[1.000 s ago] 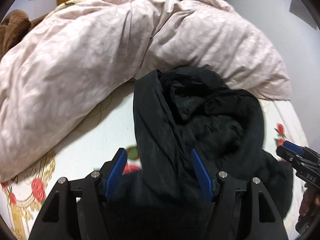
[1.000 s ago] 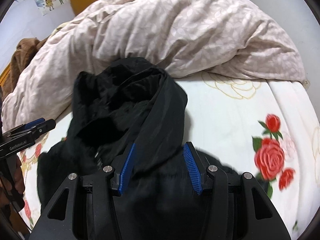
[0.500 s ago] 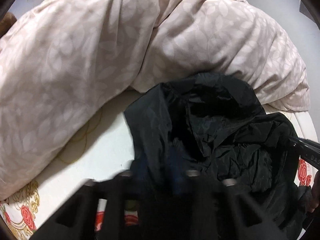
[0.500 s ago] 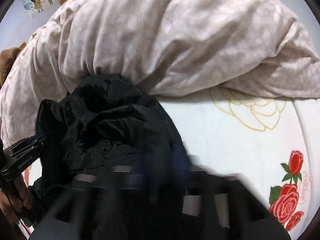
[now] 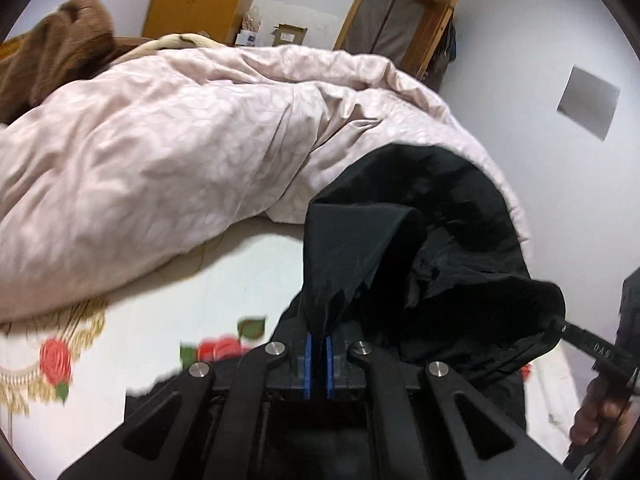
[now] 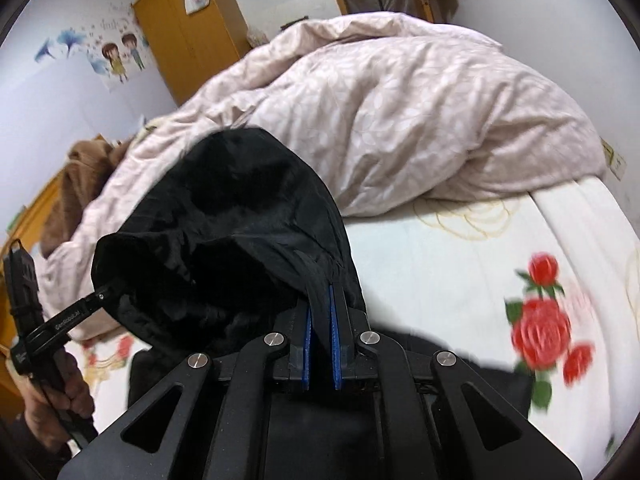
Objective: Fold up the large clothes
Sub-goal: 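Fold the held hood down over the jacket body with both tools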
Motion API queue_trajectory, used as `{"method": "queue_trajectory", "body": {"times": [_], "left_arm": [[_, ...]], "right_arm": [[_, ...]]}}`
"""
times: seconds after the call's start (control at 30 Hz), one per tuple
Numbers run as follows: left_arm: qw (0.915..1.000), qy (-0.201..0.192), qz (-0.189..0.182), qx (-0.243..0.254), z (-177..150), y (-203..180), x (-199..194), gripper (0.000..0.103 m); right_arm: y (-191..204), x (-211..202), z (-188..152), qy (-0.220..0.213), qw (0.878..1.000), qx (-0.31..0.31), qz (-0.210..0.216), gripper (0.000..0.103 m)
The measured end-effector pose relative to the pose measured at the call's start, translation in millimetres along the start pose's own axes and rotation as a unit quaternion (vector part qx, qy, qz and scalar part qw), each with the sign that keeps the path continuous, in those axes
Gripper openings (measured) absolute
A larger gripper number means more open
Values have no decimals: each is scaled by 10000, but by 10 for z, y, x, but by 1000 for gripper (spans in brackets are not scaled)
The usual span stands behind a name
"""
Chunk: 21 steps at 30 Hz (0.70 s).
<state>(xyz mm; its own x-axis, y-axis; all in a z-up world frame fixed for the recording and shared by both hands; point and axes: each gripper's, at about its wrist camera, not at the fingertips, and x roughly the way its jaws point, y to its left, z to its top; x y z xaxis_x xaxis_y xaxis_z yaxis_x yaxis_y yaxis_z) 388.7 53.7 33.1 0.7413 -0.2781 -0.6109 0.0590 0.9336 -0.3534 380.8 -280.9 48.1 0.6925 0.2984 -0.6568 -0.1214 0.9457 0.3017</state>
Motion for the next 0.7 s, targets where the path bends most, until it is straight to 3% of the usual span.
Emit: {"method": "queue_trajectory", "body": {"times": [0.2,0.5,0.7], "left_arm": [[10000,34,-71,-22,-601,7,-583,5],[9969,686,388,12,-1447,189,-797,8],[9928,1075,526,-11,-1787,318,-978,10]], "right_arm": [[-3,-529,-670,113,9993,327,132,7],[-78,-562,-1457,796,9951,581,34,7],[-107,-583,-1691,1189,9911,589,-61,15]]}}
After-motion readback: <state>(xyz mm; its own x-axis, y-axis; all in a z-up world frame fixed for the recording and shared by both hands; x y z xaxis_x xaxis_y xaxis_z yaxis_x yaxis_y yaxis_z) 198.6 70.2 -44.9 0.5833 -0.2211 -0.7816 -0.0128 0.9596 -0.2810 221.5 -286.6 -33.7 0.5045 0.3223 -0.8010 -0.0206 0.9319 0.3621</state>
